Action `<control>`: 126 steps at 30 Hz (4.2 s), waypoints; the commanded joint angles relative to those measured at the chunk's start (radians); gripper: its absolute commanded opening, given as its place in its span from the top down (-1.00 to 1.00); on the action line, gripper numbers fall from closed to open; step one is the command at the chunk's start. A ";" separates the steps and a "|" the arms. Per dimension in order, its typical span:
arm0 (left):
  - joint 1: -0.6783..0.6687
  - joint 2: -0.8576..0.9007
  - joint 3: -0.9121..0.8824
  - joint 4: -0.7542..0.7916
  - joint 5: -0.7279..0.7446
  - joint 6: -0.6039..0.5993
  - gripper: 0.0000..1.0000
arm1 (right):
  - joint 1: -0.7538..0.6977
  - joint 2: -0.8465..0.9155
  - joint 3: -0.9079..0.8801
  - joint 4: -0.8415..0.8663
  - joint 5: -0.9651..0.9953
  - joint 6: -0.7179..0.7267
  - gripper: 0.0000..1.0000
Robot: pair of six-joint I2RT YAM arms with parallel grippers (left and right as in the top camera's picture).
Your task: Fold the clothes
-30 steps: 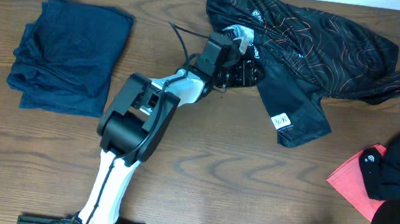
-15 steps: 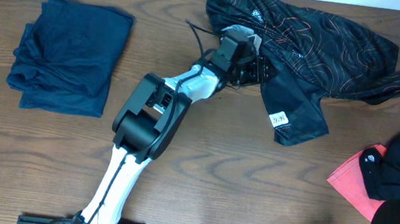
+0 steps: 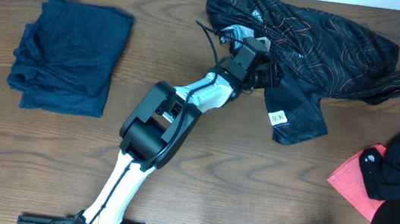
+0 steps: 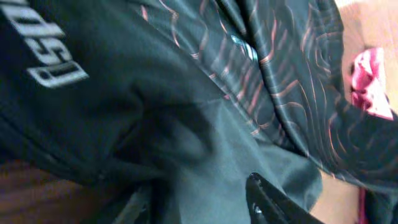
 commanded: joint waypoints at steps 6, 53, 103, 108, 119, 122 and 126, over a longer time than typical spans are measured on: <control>0.013 0.138 -0.060 -0.014 -0.184 0.002 0.63 | 0.000 0.003 -0.004 -0.001 -0.012 -0.014 0.98; 0.397 -0.422 -0.061 -1.448 -0.123 0.449 0.88 | -0.002 0.003 -0.295 -0.317 0.154 -0.006 0.98; 0.405 -0.980 -0.373 -1.669 -0.104 0.386 0.88 | -0.034 -0.338 -0.494 -0.372 0.208 0.073 0.98; 0.405 -1.032 -0.373 -1.667 -0.104 0.385 0.88 | -0.035 -0.349 -0.494 -0.382 0.214 0.074 0.98; 0.405 -1.028 -0.375 -1.373 -0.108 0.385 0.88 | -0.035 -0.294 -0.494 -0.142 0.072 0.038 0.98; 0.408 -0.999 -0.375 -1.312 -0.124 0.385 0.88 | -0.032 -0.243 -0.494 -0.094 0.066 0.038 0.98; 0.408 -0.950 -0.375 -1.239 -0.167 0.385 0.88 | -0.014 -0.165 -0.494 -0.030 0.065 0.037 0.98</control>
